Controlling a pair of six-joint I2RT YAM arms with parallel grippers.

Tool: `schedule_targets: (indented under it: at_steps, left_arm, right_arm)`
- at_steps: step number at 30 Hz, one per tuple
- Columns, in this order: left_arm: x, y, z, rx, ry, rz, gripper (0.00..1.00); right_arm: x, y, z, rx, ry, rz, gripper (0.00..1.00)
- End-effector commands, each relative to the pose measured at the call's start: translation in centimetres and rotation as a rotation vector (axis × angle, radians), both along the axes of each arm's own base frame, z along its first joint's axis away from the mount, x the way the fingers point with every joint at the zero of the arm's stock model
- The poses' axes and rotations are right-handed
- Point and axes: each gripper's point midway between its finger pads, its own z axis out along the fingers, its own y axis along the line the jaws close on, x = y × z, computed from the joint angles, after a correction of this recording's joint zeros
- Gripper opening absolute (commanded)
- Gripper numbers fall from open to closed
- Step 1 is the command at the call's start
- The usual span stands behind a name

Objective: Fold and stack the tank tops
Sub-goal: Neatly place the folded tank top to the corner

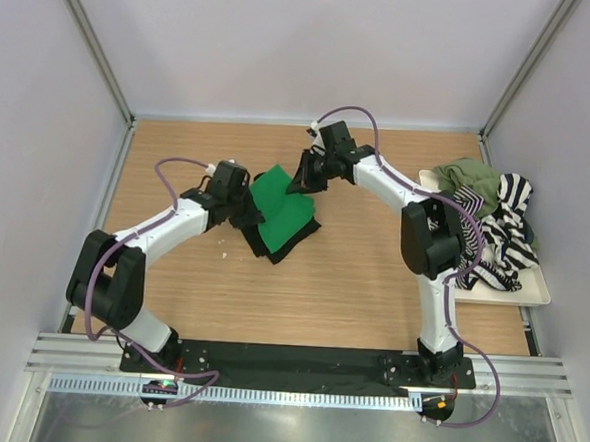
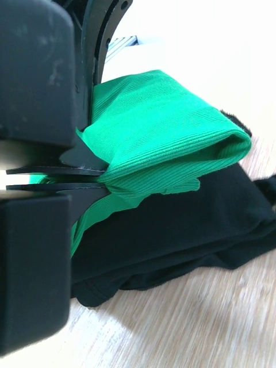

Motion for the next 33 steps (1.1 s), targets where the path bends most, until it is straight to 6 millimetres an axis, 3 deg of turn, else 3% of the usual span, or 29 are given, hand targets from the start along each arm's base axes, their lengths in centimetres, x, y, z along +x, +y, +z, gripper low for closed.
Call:
schedule_targets:
  at_steps: [1,10,13,14,16,17,22,23,27,33]
  left_arm:
    - [-0.1,-0.5,-1.4,-0.022,0.03,-0.017,0.0]
    - [0.4,1.5,-5.7,0.065,0.084,0.025,0.0]
    - [0.5,2.0,-6.3,0.097,0.084,0.026,0.01]
    - [0.5,2.1,-6.3,0.104,0.083,0.027,0.03]
    - [0.5,2.9,-5.8,0.134,0.063,0.041,0.09]
    - [0.5,3.2,-5.5,0.144,0.056,0.047,0.12]
    - [-0.1,4.9,-1.1,0.18,-0.039,0.083,0.34]
    - [-0.3,5.1,-0.4,0.181,-0.044,0.084,0.4]
    - [-0.7,5.3,2.2,0.171,-0.083,0.086,0.49]
    - [1.0,3.2,4.1,0.084,-0.104,0.022,0.45]
  right_arm:
    - [1.6,0.5,1.1,0.027,-0.041,-0.03,0.01]
    - [2.2,0.4,-4.5,-0.024,0.012,-0.054,0.03]
    - [2.7,0.3,-5.1,-0.03,0.009,-0.058,0.14]
    - [2.7,0.3,-5.0,-0.032,0.002,-0.058,0.3]
    - [2.9,-0.2,-4.6,-0.05,-0.018,-0.074,0.44]
    - [3.0,-0.4,-3.4,-0.051,-0.047,-0.076,0.51]
    - [2.8,-1.4,0.6,-0.062,-0.134,-0.088,0.63]
    - [2.6,-1.6,2.5,-0.052,-0.172,-0.089,0.64]
    - [1.3,-2.2,5.2,-0.037,-0.229,-0.085,0.66]
    - [-1.7,0.0,6.6,0.095,-0.179,0.052,0.34]
